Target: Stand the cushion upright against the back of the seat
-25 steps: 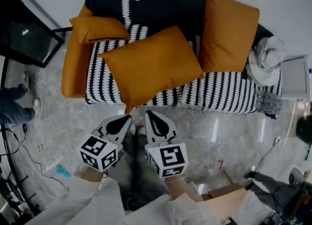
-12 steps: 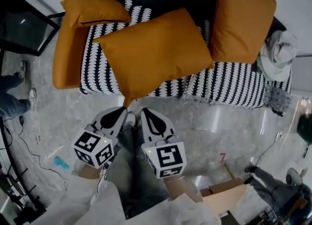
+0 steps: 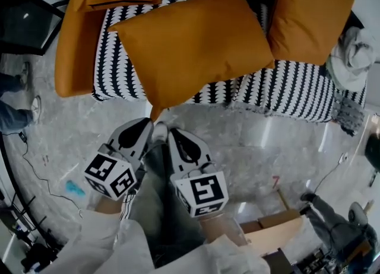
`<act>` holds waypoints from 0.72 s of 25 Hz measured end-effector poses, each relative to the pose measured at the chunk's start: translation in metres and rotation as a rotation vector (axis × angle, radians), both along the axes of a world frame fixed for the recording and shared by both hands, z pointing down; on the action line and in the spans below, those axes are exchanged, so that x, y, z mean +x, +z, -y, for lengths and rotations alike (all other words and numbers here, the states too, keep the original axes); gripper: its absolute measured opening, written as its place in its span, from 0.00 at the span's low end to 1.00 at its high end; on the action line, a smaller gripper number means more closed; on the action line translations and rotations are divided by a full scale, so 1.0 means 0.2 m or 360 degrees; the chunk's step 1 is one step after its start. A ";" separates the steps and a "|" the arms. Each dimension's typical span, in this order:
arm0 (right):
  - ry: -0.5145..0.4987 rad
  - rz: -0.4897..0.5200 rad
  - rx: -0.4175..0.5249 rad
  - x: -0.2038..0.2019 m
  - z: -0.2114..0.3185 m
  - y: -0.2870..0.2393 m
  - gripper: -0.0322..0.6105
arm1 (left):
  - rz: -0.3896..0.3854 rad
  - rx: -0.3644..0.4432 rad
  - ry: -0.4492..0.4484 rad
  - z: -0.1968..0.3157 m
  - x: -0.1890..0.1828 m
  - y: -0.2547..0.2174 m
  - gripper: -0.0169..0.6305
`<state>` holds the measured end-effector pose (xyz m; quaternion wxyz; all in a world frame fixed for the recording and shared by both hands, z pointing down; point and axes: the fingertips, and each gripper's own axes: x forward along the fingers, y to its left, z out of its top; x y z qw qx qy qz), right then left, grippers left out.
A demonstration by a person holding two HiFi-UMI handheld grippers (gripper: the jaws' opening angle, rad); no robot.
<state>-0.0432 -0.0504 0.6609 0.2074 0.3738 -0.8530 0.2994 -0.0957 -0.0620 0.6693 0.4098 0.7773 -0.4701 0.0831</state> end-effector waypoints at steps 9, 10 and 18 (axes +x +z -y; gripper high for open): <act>0.0060 0.0035 -0.0060 -0.05 0.03 0.14 0.07 | 0.0022 -0.0042 0.0025 -0.02 0.02 0.17 0.04; 0.0057 0.0041 -0.0063 -0.05 0.03 0.15 0.07 | 0.0029 -0.0052 0.0027 -0.02 0.02 0.19 0.04; 0.0043 0.0044 -0.0097 -0.07 0.00 0.23 0.07 | 0.0123 -0.0083 -0.0010 -0.01 -0.05 0.30 0.05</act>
